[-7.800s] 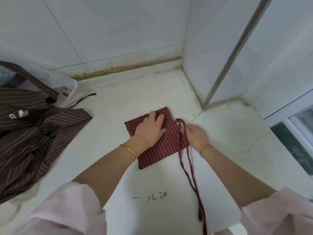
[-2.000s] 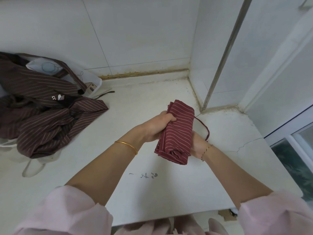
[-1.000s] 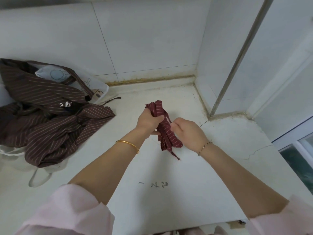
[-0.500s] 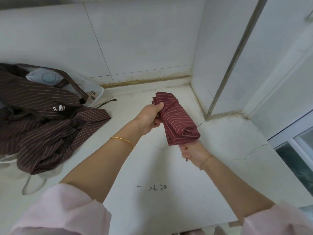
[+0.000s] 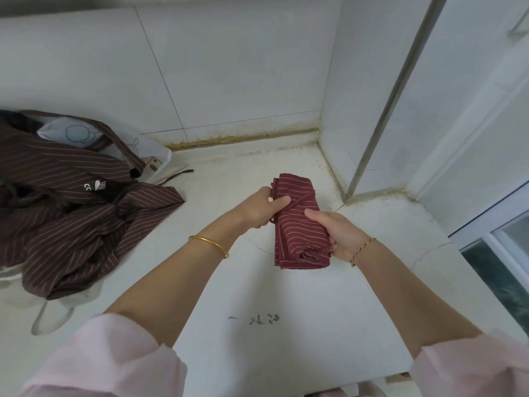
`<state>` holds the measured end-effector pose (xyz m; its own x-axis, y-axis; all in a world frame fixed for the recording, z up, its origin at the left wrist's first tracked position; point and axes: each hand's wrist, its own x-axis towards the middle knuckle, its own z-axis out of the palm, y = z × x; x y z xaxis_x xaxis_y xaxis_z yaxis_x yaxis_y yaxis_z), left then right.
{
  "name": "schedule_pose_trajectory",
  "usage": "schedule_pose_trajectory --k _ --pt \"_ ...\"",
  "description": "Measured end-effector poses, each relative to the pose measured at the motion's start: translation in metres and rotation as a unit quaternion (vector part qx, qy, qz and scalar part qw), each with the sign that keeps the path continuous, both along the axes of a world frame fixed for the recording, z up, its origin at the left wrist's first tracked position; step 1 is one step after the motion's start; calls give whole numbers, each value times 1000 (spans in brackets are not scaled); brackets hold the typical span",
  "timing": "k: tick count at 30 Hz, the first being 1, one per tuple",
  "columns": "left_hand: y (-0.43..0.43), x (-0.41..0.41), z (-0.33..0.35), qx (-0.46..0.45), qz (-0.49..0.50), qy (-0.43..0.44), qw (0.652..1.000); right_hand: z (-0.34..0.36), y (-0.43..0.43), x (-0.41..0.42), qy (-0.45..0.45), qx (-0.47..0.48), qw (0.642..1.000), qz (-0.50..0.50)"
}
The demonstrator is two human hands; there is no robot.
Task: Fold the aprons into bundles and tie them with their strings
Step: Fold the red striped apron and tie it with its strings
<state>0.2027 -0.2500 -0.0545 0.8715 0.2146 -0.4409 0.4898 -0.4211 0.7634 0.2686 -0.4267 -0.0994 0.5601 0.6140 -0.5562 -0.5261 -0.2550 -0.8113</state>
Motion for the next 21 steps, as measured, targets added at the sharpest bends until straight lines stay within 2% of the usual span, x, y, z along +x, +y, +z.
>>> schedule_pose_trajectory --k 6,10,12,14,17,19,21 --pt "11 -13 -6 124 -115 51 984 -4 -4 3 -30 -54 992 -112" --pt "3 -23 4 163 -206 94 960 -18 -9 3 -117 -144 980 -65" --pt "-6 -22 3 161 -208 60 963 -24 -7 -2 -164 -183 969 -11" --pt "-17 -20 -1 109 -178 8 978 -30 -3 -10 -199 -216 955 43" --pt "-31 -23 -25 -51 -89 -9 995 -44 2 -22 -240 -247 934 99" --pt "-37 -25 -51 -162 -17 12 987 -53 -1 -27 -274 -261 917 125" --pt "-41 -27 -70 -265 48 50 962 -62 -7 -30 -281 -256 914 141"
